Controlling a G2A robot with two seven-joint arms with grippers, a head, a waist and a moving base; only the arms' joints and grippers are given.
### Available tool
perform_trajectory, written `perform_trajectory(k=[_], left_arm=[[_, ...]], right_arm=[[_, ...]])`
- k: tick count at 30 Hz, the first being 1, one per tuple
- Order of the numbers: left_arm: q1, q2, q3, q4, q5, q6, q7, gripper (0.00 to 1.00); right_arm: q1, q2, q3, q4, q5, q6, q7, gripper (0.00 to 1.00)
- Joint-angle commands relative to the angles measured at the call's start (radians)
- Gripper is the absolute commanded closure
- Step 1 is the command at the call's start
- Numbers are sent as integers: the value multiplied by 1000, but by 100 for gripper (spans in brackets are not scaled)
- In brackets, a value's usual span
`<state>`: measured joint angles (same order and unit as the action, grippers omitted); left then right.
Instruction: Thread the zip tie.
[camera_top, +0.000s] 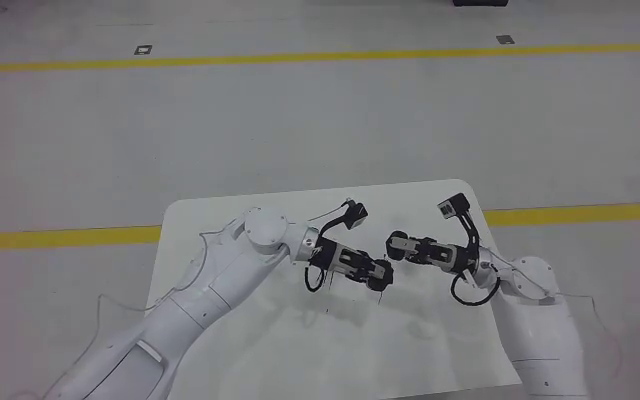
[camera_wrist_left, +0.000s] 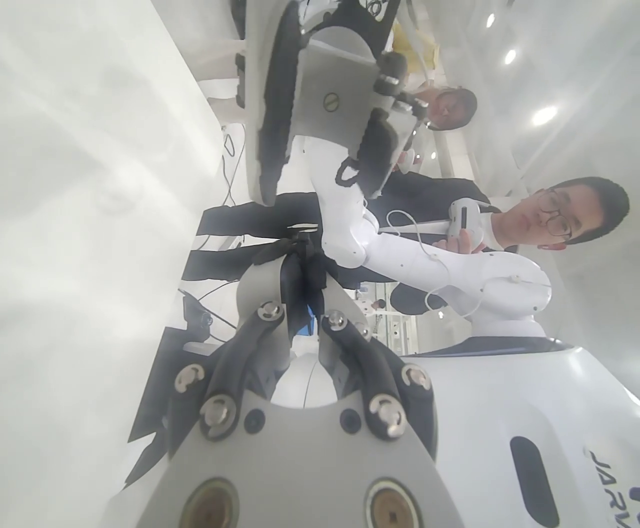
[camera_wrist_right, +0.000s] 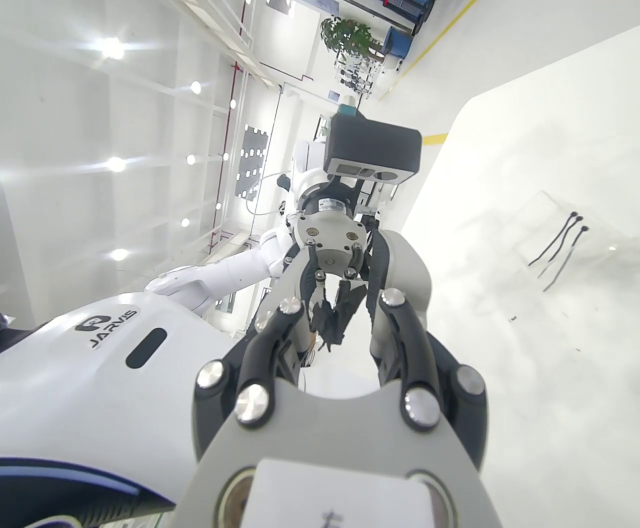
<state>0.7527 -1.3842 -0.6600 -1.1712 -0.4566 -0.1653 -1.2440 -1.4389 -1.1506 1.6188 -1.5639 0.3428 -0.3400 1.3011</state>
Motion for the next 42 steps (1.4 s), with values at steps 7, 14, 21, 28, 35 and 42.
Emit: perform_trajectory(k=[7,14,21,28,35,42], left_arm=[[-1,4,-2,0,-24,-5,-20,100],[-4,10,12,-16,41,38,24,100],[-2,15,15,-25,42,49,26,100],[-2,19,20,-35,49,64,31,100],[-4,22,26,-40,56,83,35,100],[-5,25,31,-41,58,92,42,100]], right_arm=[[-6,0,-7,-8,-13,0,-2,78],[-9,2,-13,-19,-19,0,13,76],[-9,4,-12,-31,-52,0,13,79],[-13,6,-11,-60,-108,0,9,82],[-22,8,-9,-79,-134,0,9,83],[-26,8,-3,-89,-143,0,16,86]])
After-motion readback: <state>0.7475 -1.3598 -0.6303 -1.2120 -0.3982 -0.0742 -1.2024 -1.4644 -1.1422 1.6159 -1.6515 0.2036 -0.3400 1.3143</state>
